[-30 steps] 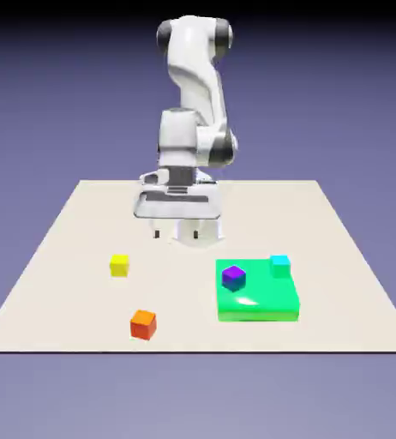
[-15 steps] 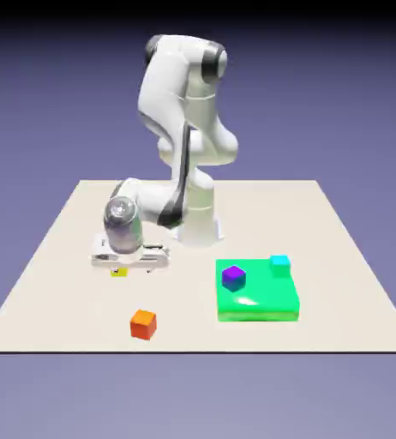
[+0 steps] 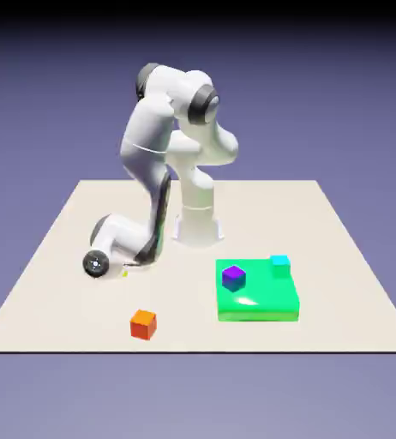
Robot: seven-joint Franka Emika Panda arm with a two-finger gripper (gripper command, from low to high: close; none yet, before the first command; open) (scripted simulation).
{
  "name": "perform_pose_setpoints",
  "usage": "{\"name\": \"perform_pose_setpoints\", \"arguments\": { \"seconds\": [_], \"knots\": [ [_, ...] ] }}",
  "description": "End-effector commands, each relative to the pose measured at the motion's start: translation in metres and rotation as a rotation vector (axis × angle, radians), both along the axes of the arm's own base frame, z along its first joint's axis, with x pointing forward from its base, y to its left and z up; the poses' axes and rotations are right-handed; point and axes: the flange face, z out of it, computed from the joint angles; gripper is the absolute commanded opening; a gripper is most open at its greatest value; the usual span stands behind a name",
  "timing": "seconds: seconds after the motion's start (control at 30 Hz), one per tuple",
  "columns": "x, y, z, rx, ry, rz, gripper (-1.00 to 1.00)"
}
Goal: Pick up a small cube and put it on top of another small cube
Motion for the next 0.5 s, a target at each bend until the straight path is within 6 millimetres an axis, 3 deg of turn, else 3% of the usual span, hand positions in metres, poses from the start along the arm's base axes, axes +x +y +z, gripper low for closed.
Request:
{"name": "perform_pose_setpoints", "arguments": {
  "seconds": [0.0,0.07,0.2,0.33,0.47],
  "knots": [
    [0.011,0.0,0.013,-0.001,0.001,0.002,-1.0],
    [0.02,0.0,0.024,-0.001,0.0,0.001,-1.0],
    [0.088,0.048,0.036,0.014,-0.01,0.384,-1.0],
    [0.15,0.114,0.051,0.017,-0.011,0.764,-1.0],
    [0.201,0.197,0.07,0.007,-0.004,1.139,-1.0]
  ]
}}
